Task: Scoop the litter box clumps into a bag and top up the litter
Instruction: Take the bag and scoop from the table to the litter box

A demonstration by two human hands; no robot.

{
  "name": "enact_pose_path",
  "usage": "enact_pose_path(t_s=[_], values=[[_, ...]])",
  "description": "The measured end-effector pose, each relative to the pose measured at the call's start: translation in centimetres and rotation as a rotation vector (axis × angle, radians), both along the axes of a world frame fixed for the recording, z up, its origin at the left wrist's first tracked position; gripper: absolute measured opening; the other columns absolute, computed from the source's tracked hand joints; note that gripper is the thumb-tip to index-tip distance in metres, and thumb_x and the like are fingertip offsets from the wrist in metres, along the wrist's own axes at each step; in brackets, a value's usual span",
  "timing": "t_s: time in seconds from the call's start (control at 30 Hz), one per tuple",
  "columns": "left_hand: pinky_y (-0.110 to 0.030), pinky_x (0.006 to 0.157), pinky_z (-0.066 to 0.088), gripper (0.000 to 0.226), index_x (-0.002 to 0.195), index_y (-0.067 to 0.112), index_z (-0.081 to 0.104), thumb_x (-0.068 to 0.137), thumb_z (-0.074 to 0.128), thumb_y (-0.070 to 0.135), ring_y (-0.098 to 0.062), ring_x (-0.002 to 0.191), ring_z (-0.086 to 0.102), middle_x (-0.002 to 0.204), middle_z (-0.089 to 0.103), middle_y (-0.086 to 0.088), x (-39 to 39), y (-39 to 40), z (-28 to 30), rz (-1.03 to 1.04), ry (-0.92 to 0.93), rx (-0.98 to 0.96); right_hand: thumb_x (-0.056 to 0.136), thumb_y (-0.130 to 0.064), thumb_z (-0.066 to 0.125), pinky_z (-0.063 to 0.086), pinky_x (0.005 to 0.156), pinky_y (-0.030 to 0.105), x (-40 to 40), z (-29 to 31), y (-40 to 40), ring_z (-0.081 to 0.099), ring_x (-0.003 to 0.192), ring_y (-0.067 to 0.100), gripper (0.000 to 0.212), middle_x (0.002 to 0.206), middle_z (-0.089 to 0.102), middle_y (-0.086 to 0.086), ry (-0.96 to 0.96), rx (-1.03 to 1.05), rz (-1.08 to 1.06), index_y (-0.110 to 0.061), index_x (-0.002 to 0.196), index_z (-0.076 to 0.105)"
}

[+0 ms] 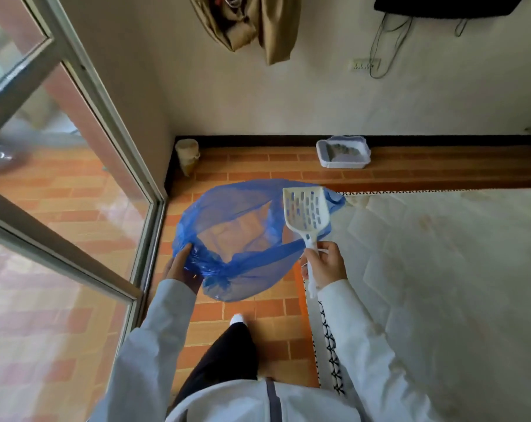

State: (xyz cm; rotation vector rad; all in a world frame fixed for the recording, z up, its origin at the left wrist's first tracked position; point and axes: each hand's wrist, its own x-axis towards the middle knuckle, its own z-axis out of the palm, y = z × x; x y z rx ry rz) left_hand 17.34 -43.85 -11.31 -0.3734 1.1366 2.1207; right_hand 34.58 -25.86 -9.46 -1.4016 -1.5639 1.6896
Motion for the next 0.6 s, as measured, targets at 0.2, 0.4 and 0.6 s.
enact_pose_path(t_s=[0.2, 0.4, 0.6], values=[[-0.024, 0.051, 0.056, 0.014, 0.097, 0.016, 0.059, 0.096, 0.045, 0.016, -0.014, 0.059, 0.069, 0.068, 0.071, 0.002, -7.8, 5.9, -1.5, 0.01, -0.009, -0.043, 0.089, -0.008, 0.056, 0.044, 0.047, 0.024, -7.6, -1.4, 6.6, 0.049, 0.048, 0.02, 0.016, 0.069, 0.064, 0.008, -0.03, -0.015, 0.01, -0.01, 0.103, 0.049], [-0.027, 0.049, 0.056, 0.017, 0.093, 0.013, 0.058, 0.097, 0.042, 0.014, -0.017, 0.055, 0.068, 0.063, 0.07, -0.001, -17.7, 13.8, -0.1, -0.011, 0.022, -0.043, 0.089, -0.009, 0.056, 0.042, 0.049, 0.026, -17.7, -0.6, 14.4, 0.049, 0.047, 0.021, 0.016, 0.07, 0.063, 0.009, -0.039, -0.014, 0.021, -0.009, 0.104, 0.049], [-0.027, 0.048, 0.055, 0.013, 0.095, 0.013, 0.06, 0.096, 0.047, 0.011, -0.016, 0.058, 0.069, 0.074, 0.071, -0.004, -27.8, 21.8, 1.2, -0.009, 0.019, -0.045, 0.09, -0.002, 0.054, 0.038, 0.04, 0.02, -26.8, 1.3, 21.3, 0.047, 0.042, 0.017, 0.016, 0.065, 0.058, 0.011, 0.037, -0.042, -0.029, -0.003, 0.104, 0.047]])
